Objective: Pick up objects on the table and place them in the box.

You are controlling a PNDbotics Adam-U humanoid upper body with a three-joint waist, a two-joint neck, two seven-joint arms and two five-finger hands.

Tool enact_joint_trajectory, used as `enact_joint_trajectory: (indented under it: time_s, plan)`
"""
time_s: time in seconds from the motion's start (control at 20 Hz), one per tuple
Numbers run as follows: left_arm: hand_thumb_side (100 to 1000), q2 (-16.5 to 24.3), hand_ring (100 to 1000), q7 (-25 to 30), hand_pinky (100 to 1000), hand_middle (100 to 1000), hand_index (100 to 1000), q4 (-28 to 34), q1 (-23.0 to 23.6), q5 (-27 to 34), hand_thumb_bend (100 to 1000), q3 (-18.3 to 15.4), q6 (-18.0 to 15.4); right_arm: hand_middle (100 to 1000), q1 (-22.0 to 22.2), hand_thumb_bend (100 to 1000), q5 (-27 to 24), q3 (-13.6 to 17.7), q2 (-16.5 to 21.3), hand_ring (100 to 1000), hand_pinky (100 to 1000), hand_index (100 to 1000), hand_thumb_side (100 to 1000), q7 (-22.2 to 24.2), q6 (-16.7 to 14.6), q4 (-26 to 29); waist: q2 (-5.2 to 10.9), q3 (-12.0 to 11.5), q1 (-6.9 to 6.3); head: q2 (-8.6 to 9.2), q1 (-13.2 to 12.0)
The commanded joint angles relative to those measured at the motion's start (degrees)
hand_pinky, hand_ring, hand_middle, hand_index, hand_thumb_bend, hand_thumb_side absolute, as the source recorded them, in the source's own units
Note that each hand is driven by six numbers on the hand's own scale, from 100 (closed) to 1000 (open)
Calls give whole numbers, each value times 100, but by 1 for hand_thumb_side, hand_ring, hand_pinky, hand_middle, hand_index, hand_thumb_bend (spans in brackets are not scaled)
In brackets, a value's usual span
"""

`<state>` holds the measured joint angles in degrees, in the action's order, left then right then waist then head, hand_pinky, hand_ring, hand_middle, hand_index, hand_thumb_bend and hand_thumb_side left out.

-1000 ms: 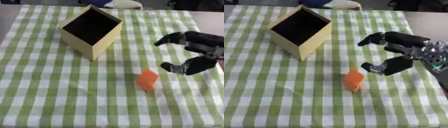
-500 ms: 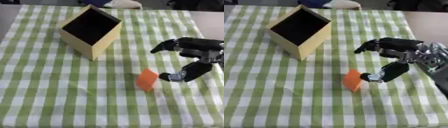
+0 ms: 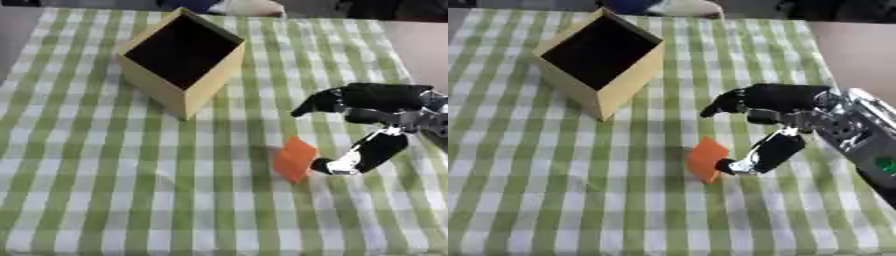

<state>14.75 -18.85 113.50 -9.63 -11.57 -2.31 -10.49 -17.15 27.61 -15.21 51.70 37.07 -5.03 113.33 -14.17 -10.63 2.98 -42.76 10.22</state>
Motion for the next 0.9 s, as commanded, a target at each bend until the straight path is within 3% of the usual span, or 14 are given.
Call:
enact_joint_trajectory:
  time_s: [0.05, 0.9]
  plan:
    - [733, 116, 589, 18, 710, 611, 684, 109, -56, 22, 455, -2, -9, 853, -70, 364, 25, 9, 107, 899, 884, 958, 608, 80, -10, -18, 58, -9, -3, -33, 1]
    - [736, 79, 588, 71, 710, 611, 683, 109, -92, 46, 450, 33, -9, 850, -236, 374, 224, -245, -129, 896, 877, 948, 637, 136, -50, -489, -15, -85, -7, -17, 86]
